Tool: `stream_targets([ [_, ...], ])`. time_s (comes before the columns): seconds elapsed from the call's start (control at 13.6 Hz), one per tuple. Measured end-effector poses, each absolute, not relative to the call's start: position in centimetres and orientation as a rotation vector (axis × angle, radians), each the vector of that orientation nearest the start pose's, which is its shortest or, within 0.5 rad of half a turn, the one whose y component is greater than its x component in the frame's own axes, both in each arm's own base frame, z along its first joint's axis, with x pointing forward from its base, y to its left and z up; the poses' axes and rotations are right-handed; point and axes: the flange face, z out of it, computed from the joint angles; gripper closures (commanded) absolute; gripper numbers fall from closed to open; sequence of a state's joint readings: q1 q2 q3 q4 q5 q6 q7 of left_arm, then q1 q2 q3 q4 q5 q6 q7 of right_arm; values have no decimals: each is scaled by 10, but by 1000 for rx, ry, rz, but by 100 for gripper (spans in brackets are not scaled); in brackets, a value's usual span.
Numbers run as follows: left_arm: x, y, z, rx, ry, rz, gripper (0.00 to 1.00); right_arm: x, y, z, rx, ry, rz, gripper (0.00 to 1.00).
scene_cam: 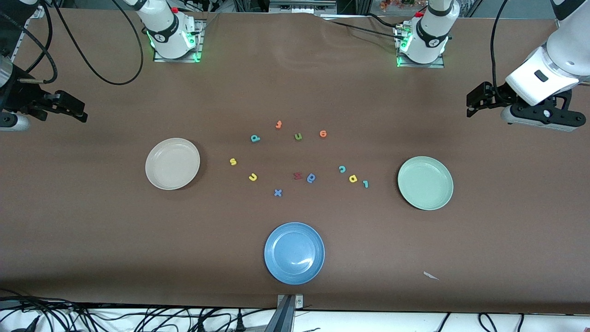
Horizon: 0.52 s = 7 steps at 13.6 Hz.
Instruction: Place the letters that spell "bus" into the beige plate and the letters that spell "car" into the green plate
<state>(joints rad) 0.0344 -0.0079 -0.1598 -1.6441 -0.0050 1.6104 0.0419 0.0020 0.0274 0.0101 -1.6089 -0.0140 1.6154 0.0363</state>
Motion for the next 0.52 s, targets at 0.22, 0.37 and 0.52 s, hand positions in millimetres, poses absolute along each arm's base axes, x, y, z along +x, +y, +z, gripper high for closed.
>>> stream_targets([
  [0.22,549,-70,598,-3133,262,41,0,566,6,594,-3155,36,36,0],
  [0.37,549,-70,598,-3133,262,41,0,565,9,593,-3154,27,50,0],
  [0.52,549,-70,598,-3133,262,41,0,564,21,591,-3152,-5,74,0],
])
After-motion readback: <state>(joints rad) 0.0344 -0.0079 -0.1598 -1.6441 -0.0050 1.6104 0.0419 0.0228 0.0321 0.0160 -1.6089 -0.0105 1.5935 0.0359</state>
